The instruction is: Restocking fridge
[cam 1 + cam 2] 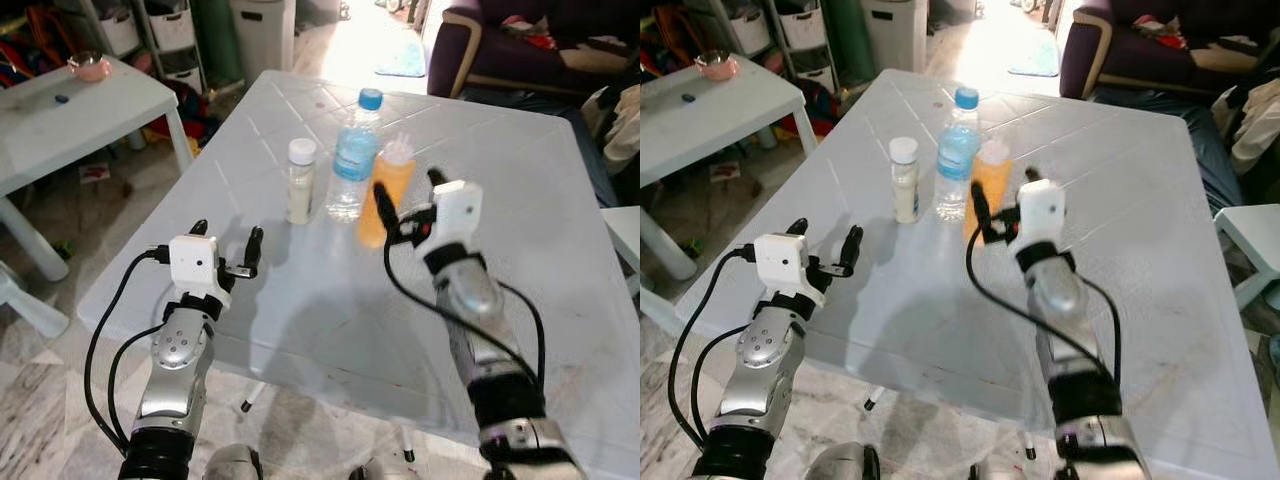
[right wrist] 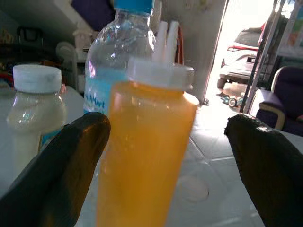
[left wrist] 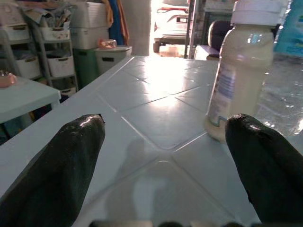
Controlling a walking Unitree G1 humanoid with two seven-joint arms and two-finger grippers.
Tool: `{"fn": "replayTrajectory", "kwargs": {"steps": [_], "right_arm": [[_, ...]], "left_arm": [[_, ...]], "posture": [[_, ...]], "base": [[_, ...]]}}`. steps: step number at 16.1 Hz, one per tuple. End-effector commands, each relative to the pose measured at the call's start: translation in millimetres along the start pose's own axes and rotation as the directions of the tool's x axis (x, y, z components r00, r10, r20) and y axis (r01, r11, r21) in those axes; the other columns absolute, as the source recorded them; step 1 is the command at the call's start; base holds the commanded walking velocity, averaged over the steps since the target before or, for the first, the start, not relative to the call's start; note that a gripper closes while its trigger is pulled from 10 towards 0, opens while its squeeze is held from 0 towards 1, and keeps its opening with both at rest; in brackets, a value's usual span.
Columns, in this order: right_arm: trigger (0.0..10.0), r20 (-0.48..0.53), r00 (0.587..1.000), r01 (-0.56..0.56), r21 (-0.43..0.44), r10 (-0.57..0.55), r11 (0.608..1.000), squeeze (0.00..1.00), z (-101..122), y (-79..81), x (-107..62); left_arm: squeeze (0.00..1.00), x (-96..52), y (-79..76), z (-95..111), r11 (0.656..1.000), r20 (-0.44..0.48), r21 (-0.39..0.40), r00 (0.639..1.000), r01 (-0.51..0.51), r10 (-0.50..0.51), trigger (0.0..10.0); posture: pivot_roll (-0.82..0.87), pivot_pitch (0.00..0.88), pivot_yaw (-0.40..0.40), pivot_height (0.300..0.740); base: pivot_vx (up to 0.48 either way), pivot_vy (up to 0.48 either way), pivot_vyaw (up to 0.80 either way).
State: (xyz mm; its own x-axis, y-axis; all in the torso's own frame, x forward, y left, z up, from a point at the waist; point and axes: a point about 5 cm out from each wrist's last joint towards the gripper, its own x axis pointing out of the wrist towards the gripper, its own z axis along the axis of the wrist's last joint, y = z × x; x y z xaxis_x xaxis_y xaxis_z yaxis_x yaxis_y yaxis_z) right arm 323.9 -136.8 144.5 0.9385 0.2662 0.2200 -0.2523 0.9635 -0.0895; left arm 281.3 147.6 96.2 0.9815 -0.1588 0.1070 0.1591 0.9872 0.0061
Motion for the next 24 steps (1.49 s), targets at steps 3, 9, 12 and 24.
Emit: {"fn": "replayTrajectory", "kwargs": {"steps": [3,9,12,24], "right_arm": [[10.0,0.010,1.000,-0.015,-0.008,0.015,1.000,0.00,3.7,-6.2,8.5],[10.0,-0.015,0.996,-0.089,0.002,0.089,0.996,0.00,2.8,-2.2,24.2],[10.0,-0.030,0.996,-0.085,0.015,0.085,0.996,0.00,-0.2,-6.2,28.0],[1.4,-0.014,0.989,-0.146,-0.010,0.145,0.989,0.00,1.1,0.9,36.7]], "left_arm": [[0.00,1.1,-1.7,0.2,1.000,-0.005,0.003,1.000,0.006,-0.006,10.0],[0.00,1.1,-4.3,-1.3,1.000,-0.013,0.003,1.000,0.017,-0.017,10.0],[0.00,-0.2,-5.2,-1.6,1.000,-0.017,0.005,1.000,0.021,-0.021,10.0],[0.00,-2.9,-6.2,-5.8,1.000,-0.038,0.004,0.999,0.022,-0.022,10.0]], "posture": [[-0.04,0.014,-0.024,0.740],[-0.03,0.015,-0.024,0.740],[-0.03,0.024,-0.017,0.740],[-0.02,0.031,-0.020,0.740]], "base": [[0.000,0.000,0.00],[0.000,0.000,0.00],[0.000,0.000,0.00],[0.000,0.000,0.00]]}}
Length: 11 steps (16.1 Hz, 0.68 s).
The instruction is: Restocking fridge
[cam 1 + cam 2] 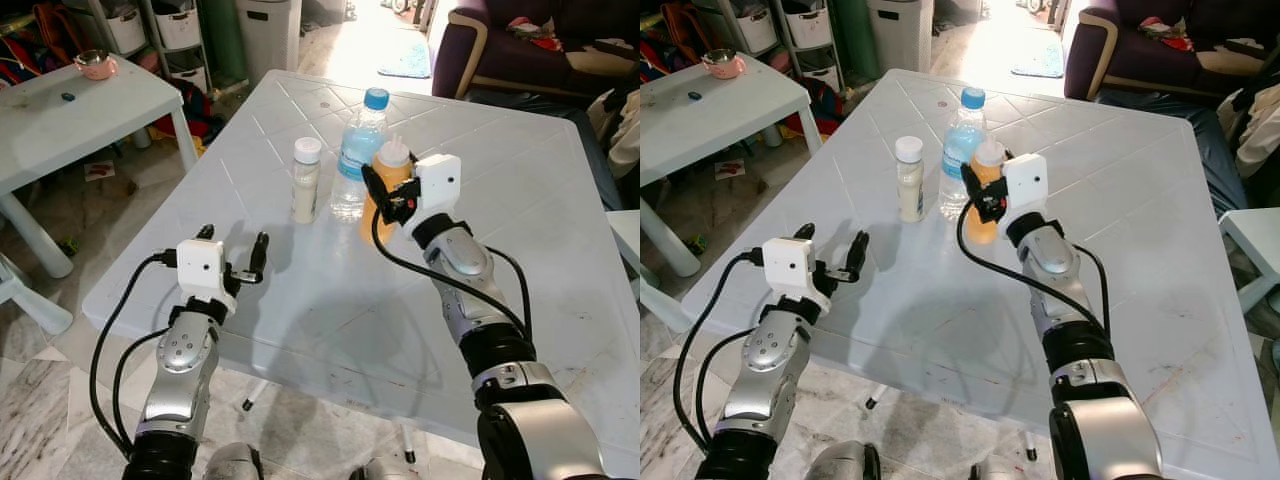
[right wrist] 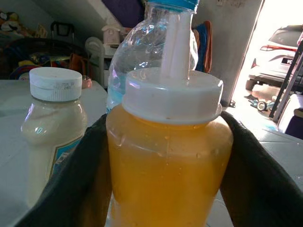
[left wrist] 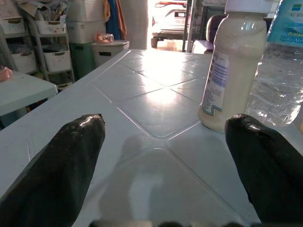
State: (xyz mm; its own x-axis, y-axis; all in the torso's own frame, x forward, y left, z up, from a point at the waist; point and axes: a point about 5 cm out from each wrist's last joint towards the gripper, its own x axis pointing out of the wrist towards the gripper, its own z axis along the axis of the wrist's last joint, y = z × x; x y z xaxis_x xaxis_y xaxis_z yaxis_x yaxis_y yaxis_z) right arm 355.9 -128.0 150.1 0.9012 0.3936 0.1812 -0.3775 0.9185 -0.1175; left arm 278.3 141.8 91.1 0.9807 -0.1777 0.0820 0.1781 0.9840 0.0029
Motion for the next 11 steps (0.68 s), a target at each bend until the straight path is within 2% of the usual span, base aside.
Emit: {"fn": "replayTrajectory", "kwargs": {"steps": [1,3,4,5,6,7,8,10,11], "right_arm": [[1.8,0.011,1.000,-0.010,-0.013,0.010,1.000,0.00,2.7,1.0,2.7],[3.0,0.010,1.000,-0.002,-0.016,0.002,1.000,0.00,2.0,1.2,0.8],[2.5,0.020,1.000,-0.005,-0.014,0.005,1.000,0.00,3.3,3.1,-1.3],[2.8,0.028,1.000,-0.002,-0.007,0.002,1.000,0.00,4.1,4.1,-3.7],[7.4,0.030,1.000,0.009,0.005,-0.009,1.000,0.00,3.9,4.7,-6.5],[10.0,0.034,0.999,0.022,0.024,-0.023,0.999,0.00,3.3,5.5,-9.6],[10.0,0.038,0.999,0.034,0.063,-0.037,0.997,0.00,2.2,9.5,-14.4],[10.0,0.054,0.998,0.036,0.114,-0.042,0.993,0.00,5.1,25.2,-22.6],[10.0,0.056,0.997,0.037,0.123,-0.044,0.992,0.00,5.8,28.1,-24.0]], "left_arm": [[0.00,-0.2,0.3,-1.0,1.000,-0.013,0.010,1.000,0.002,-0.002,10.0],[0.00,0.6,1.1,-1.2,1.000,-0.022,0.022,1.000,-0.001,0.001,10.0],[0.00,1.7,3.1,0.9,0.999,-0.032,0.043,0.999,-0.004,0.006,10.0],[0.00,1.5,7.0,4.1,0.998,-0.030,0.069,0.999,-0.013,0.015,10.0],[0.00,0.7,11.9,5.9,0.996,-0.031,0.080,0.999,-0.030,0.032,10.0],[0.00,-0.5,17.3,4.2,0.995,-0.044,0.078,0.997,-0.060,0.064,10.0],[0.00,-2.4,22.6,1.2,0.993,-0.057,0.070,0.994,-0.092,0.096,10.0],[0.00,-3.1,24.1,1.9,0.992,-0.056,0.066,0.992,-0.107,0.110,10.0],[0.00,-3.5,24.3,2.4,0.992,-0.056,0.065,0.992,-0.108,0.111,10.0]], "posture": [[-0.02,0.031,-0.020,0.740],[-0.02,0.042,-0.019,0.740],[-0.01,0.054,-0.018,0.740],[0.00,0.057,-0.018,0.740],[0.00,0.059,-0.018,0.740],[0.00,0.056,-0.022,0.740],[0.00,0.054,-0.019,0.740],[-0.01,0.057,-0.010,0.740],[-0.01,0.058,-0.008,0.740]], "base": [[0.000,0.000,0.00],[0.000,0.000,0.00],[0.000,0.000,0.00],[0.000,0.000,0.00],[0.000,0.000,0.00],[0.000,0.000,0.00],[0.000,0.000,0.00],[0.000,0.000,0.00],[0.000,0.000,0.00]]}}
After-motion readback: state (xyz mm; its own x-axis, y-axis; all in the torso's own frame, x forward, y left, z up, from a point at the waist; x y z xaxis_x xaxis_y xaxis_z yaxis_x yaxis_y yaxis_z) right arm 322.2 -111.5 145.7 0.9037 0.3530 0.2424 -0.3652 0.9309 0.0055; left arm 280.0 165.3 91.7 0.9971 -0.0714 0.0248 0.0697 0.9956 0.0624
